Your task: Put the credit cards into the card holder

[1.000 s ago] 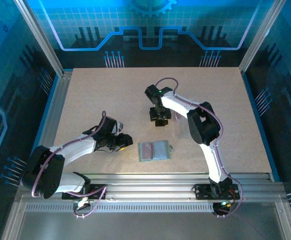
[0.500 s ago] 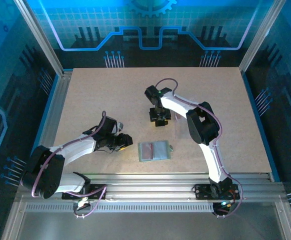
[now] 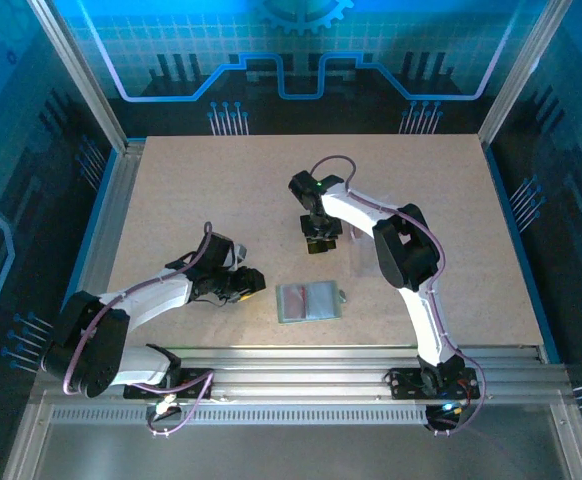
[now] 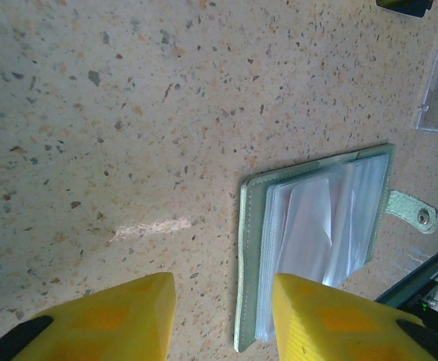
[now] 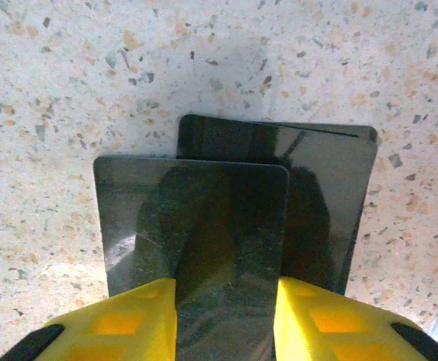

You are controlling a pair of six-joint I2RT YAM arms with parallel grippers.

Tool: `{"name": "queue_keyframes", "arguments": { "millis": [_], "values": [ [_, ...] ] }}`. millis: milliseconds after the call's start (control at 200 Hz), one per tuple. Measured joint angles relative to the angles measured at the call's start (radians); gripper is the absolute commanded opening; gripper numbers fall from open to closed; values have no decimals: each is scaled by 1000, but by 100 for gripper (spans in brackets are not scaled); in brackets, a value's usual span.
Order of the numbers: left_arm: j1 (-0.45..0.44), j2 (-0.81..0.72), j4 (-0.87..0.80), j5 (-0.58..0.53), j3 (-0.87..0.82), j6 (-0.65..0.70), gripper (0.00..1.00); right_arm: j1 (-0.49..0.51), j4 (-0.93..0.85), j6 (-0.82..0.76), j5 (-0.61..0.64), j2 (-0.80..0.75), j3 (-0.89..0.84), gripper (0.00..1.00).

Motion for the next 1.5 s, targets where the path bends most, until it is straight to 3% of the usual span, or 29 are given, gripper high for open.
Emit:
{"name": "queue_keyframes", "arguments": {
  "millis": [280,470,645,905,1226,1501],
  "values": [
    [0,1,1,0,0,0,40,-9,38,-13,-90,-25,-29,11],
    [0,74,28,17,31,-28,34,-36,87,-16,-179,-52,-74,0],
    [1,180,77,40,154,-72,27,-58,142,-19,-256,-65,-117,0],
    [1,304,155,73,262,-115,26,-85,225,-23,-375,-134,-203,0],
    [17,299,152,80,277,-132,27,-88,278,-35,-459,-291,-324,0],
    [19,207,131,90,263,-132,28,-72,301,-34,-475,-466,-495,0]
  ]
}}
